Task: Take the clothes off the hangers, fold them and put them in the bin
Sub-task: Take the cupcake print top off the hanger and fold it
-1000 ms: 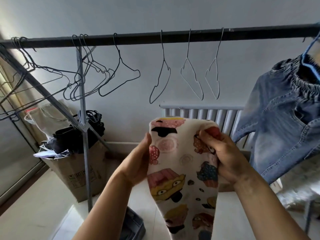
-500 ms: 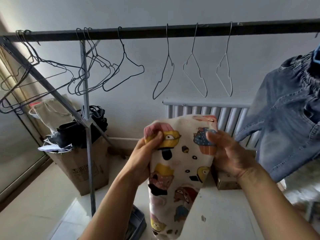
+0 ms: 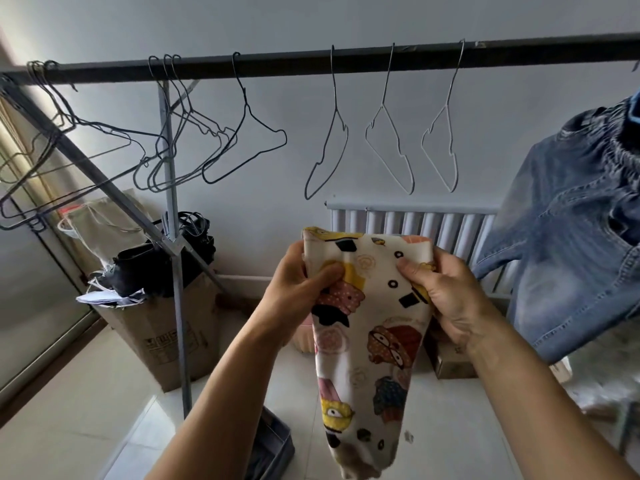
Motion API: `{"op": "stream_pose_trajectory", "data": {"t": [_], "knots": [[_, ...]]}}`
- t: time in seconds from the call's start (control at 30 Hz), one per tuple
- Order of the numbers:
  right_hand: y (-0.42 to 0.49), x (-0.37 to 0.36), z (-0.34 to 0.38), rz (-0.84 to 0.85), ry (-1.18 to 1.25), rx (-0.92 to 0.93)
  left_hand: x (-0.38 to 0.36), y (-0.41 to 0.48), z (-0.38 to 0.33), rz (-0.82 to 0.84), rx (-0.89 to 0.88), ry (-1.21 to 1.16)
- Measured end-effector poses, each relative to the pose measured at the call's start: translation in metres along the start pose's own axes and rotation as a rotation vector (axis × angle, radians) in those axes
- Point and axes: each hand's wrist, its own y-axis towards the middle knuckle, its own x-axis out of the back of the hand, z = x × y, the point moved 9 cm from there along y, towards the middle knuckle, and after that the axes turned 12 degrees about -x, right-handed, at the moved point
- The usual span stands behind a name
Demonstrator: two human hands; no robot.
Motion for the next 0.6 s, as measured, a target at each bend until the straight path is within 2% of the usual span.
{"op": "stream_pose_trajectory", "data": {"t": [0.1,0.2,0.33,0.4,0.47,0.6], "knots": [[0.004,0.007,-0.003,-0.112,0.066,0.022,0.007,0.001,0.007,-0.127,0.028,-0.042],[0.005,0.014,-0.004,-0.209,0.060,0.032,0.004,0.003,0.009,-0.126,0.050,-0.066],[0.003,0.005,0.006,-0.021,0.087,0.037,0.002,0.009,0.002,-0.119,0.020,-0.029],[0.002,0.000,0.009,0.058,0.036,0.051,0.000,0.012,0.001,-0.046,0.022,-0.015],[0.003,0.000,0.011,0.062,-0.019,0.077,-0.002,0.016,-0.002,0.068,0.018,0.069],[0.003,0.003,0.018,-0.019,-0.239,0.175,0.004,0.024,-0.016,0.174,-0.070,0.474]]}}
